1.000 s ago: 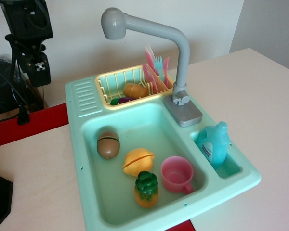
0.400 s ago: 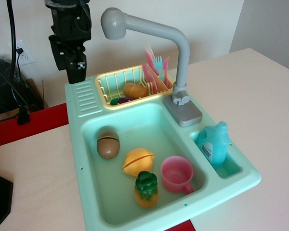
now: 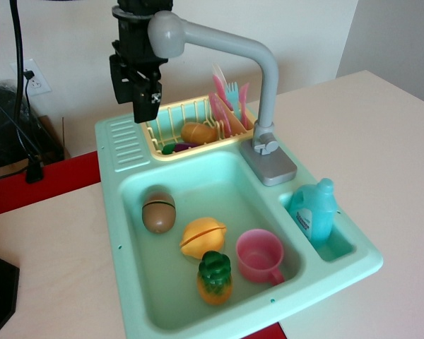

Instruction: Turn faucet front to right

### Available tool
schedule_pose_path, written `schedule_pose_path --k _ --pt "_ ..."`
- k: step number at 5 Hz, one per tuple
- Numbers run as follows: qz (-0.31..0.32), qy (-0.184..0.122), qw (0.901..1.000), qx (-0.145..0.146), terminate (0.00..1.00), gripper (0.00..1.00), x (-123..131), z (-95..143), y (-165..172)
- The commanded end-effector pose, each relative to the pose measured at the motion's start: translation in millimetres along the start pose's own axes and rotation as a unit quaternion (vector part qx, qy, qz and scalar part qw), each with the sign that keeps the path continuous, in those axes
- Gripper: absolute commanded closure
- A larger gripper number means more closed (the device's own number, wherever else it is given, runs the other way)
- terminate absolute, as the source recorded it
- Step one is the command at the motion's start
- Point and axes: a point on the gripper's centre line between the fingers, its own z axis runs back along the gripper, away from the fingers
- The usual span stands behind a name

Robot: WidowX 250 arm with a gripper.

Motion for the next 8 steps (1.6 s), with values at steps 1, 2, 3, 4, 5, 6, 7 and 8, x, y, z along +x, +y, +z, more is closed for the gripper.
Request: schedule_pose_path --k 1,2,3,4,5,6,7,8 --pt "-0.018 -0.019 0.9996 0.002 0.00 0.00 8.4 14.1 -17.2" --pt "-0.056 -0.017 0.9983 0.004 0.00 0.00 -0.3 15.4 -47.3" --pt "-0.100 -0.012 0.9948 0.011 0.00 0.00 -18.5 12.2 -84.2" --pt "-0.134 -0.006 0.9908 0.018 0.00 0.00 -35.9 7.0 -117.6" --pt "-0.087 -0.016 0.9959 0.017 0.00 0.00 -26.8 10.3 -69.5" --pt "0.030 -0.050 0.9973 0.045 0.00 0.00 -27.0 16.8 -21.6" --pt "0.107 -0.051 0.9917 0.050 0.00 0.00 -29.8 10.9 28.5" --pt "0.084 -0.045 0.9951 0.027 0.00 0.00 -30.3 1.3 63.7"
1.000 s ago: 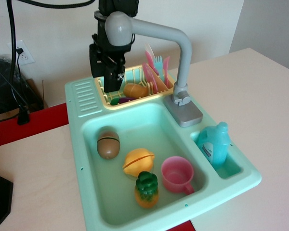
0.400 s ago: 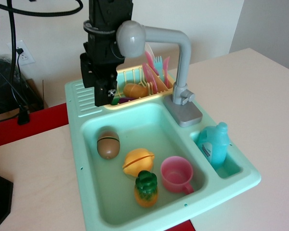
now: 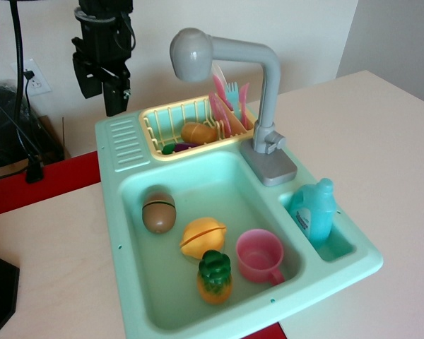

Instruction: Turn faucet front to right

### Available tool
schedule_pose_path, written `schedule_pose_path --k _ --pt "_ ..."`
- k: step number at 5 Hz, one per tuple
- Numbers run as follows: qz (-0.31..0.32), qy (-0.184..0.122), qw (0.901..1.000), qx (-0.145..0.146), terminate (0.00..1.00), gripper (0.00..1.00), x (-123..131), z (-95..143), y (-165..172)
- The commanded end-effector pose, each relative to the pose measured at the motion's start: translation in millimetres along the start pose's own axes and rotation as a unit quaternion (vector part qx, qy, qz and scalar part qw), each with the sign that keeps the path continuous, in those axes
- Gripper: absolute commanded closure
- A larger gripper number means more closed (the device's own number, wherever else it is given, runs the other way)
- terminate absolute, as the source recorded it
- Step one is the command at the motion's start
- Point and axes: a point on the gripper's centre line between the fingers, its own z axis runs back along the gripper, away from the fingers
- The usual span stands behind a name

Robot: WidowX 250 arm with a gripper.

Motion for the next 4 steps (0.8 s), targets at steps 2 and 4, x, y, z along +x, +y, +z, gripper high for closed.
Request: schedule_pose_path --k 2,4 --pt "-0.106 -0.043 0.9922 -0.048 0.00 0.00 -63.3 21.7 -34.0" --pt "-0.151 -0.056 0.9863 -0.037 0.00 0.00 -112.1 36.9 -60.4"
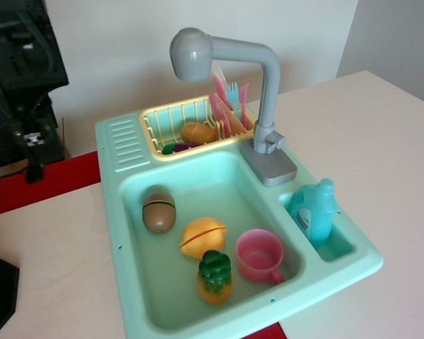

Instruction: Turn faucet front to right

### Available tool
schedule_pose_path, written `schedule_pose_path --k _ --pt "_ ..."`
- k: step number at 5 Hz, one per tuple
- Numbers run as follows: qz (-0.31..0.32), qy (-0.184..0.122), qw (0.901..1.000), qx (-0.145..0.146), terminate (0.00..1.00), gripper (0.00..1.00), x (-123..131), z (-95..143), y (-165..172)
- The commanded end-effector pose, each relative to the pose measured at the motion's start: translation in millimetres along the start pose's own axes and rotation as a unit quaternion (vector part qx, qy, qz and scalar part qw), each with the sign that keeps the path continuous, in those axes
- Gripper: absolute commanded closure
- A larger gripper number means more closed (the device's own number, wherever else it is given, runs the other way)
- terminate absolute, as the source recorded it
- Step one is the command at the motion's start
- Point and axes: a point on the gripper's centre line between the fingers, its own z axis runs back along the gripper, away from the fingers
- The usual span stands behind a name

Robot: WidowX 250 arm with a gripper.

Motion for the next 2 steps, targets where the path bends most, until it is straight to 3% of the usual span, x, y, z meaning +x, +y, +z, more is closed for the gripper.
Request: schedule_pose_path --k 1,2 --pt "0.008 -0.020 0.9998 0.003 0.00 0.00 -11.7 12.3 -4.7" --pt "0.011 -0.019 0.9998 0.002 1.00 0.00 -12.9 14.5 -6.6"
